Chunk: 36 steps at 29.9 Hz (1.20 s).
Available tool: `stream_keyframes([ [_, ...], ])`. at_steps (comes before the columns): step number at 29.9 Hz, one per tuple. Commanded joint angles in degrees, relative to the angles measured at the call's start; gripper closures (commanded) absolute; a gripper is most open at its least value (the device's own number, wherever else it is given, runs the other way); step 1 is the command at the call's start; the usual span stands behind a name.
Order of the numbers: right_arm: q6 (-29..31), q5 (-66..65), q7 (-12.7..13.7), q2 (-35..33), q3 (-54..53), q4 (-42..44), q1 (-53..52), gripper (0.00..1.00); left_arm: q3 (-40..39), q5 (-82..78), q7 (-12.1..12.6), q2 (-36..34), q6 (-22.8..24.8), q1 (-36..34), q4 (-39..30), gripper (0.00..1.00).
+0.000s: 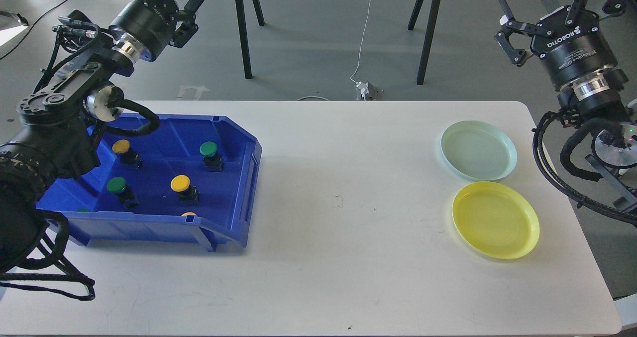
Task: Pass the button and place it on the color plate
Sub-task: 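Move the left gripper over the yellow-topped button in the blue bin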
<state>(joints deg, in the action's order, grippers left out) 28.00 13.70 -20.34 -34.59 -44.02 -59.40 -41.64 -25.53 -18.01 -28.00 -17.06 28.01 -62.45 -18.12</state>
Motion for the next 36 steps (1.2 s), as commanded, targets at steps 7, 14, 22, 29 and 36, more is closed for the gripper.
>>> stream_keyframes([
  [7,0.0,0.0,-0.1,-1.6,0.0,-1.8,0.2,0.00,-2.5,4.1,0.0,-0.3,0.0,-1.2,1.6,0.00],
  [14,0.0,-0.1,-0.1,-3.7,0.3,-4.7,1.3,0.00,-15.0,17.8,0.0,1.4,0.0,5.4,-0.3,0.00],
  [22,0.0,-0.1,-0.1,-5.2,-0.1,-4.6,2.4,0.00,-17.3,17.1,0.0,2.5,0.0,6.2,-7.7,0.00],
  [29,0.0,-0.1,-0.2,-5.0,-0.8,-4.6,3.9,0.00,-8.7,10.0,0.0,-6.4,0.0,5.4,-29.8,0.00],
  [36,0.0,-0.1,-0.2,-5.1,-0.9,-4.3,5.3,0.00,-2.9,9.4,0.0,-15.7,0.0,5.2,-47.7,0.00],
])
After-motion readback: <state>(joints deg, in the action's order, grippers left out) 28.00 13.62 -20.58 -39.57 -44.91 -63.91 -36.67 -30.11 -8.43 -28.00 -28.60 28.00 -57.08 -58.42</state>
